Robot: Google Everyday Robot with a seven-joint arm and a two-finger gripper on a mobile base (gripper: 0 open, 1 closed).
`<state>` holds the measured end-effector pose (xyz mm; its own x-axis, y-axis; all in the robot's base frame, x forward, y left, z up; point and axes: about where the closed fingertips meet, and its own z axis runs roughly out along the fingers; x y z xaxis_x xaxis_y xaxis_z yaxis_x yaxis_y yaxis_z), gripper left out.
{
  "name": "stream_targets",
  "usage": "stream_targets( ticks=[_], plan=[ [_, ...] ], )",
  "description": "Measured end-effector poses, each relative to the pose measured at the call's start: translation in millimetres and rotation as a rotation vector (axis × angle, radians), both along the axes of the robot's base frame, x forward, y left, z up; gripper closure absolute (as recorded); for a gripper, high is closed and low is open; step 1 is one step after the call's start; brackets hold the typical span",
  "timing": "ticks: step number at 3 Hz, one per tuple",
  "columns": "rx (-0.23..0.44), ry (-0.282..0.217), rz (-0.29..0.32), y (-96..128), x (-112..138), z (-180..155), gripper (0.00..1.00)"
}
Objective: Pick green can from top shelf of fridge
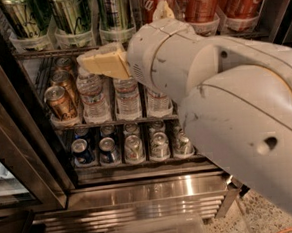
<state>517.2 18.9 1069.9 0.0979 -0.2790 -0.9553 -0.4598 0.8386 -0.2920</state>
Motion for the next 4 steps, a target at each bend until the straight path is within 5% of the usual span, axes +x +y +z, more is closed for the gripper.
stream_targets(
  ticks=[4],
  plan=[
    [0.056,-0.067,-0.014,16.5,7.0,-12.9,0.15]
  ],
)
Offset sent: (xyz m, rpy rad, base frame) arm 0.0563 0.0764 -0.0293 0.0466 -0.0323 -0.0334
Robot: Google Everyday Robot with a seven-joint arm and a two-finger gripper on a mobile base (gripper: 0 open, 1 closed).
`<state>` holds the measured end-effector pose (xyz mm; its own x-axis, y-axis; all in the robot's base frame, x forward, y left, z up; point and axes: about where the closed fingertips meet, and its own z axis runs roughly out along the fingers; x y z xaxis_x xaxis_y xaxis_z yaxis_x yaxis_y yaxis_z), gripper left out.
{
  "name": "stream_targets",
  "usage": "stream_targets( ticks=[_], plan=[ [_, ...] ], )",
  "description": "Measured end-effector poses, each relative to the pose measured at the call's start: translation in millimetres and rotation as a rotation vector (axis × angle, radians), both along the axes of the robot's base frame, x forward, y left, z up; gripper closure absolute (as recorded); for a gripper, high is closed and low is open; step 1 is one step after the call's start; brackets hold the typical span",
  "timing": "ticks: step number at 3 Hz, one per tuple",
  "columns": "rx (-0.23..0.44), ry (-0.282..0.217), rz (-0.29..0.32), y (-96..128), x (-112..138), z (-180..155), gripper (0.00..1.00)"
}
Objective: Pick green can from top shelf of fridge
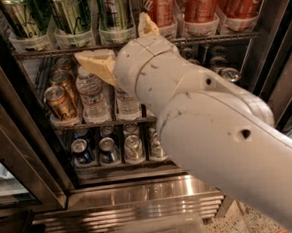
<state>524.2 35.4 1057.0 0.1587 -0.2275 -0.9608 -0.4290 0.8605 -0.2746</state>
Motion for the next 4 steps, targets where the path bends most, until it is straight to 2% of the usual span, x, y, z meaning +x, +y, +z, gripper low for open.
stream_targets(
  ticks=[1,2,3,4],
  plan=[
    [0.040,-0.022,-0.009,10.0,19.0,0.2,0.16],
    [0.035,-0.024,-0.005,21.5,19.5,2.4,0.01],
    [0.034,-0.024,-0.005,21.5,19.5,2.4,0.00],
    [0.046,-0.059,-0.042,18.1,17.8,8.0,0.00]
  ],
)
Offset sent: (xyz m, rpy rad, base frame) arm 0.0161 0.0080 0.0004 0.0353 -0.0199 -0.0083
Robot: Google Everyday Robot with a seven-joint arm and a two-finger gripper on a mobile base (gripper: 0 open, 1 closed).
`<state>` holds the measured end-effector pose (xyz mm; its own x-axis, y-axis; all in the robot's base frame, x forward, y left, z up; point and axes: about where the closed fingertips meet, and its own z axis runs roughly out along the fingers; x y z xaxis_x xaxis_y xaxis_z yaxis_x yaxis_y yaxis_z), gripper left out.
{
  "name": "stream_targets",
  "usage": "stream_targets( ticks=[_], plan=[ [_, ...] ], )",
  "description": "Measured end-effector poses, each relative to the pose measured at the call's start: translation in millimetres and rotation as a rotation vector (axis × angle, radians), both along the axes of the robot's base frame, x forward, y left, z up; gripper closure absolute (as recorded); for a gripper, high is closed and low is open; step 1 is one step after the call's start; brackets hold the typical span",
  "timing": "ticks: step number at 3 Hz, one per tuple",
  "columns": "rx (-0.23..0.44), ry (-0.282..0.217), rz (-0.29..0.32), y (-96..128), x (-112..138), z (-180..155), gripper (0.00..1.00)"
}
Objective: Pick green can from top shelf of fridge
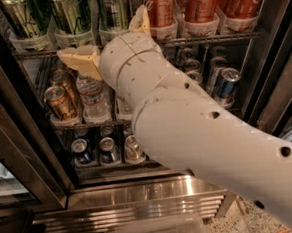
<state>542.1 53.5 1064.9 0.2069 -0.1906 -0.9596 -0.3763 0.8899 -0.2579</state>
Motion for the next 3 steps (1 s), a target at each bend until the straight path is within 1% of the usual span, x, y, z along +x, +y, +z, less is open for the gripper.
stream_targets(
  ticks=[1,2,3],
  plan=[
    [0.019,-0.039,-0.045,-2.7,4.7,5.3,0.00],
    [0.033,-0.070,-0.082,-3.0,14.0,9.3,0.05],
    [0.040,-0.084,-0.114,-3.5,21.4,9.0,0.13]
  ],
)
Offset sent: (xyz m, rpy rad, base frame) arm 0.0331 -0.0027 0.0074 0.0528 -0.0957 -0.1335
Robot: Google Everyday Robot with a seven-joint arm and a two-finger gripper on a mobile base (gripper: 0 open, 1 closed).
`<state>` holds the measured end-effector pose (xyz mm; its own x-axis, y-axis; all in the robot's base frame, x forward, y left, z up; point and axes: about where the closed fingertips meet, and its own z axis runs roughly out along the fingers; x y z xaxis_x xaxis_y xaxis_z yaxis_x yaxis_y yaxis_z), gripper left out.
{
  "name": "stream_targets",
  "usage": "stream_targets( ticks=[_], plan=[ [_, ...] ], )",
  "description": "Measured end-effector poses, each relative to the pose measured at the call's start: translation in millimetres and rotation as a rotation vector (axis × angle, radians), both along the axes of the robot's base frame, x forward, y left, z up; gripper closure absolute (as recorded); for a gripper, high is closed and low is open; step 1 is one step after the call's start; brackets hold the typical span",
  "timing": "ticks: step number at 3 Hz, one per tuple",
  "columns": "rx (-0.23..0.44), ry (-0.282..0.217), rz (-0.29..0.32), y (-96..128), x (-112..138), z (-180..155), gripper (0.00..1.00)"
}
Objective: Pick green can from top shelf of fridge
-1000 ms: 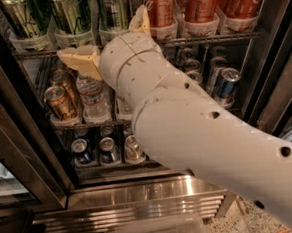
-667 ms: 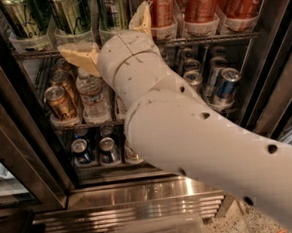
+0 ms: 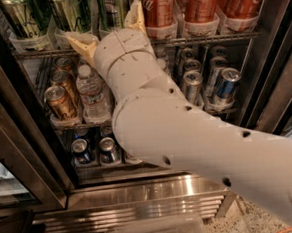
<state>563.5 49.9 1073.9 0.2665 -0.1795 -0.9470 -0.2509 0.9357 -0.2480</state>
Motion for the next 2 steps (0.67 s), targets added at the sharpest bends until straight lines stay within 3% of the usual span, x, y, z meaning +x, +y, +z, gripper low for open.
stream_targets(
  ticks=[2],
  plan=[
    [0.005,-0.023,-0.041,-2.8,7.8,2.5,0.33]
  ],
)
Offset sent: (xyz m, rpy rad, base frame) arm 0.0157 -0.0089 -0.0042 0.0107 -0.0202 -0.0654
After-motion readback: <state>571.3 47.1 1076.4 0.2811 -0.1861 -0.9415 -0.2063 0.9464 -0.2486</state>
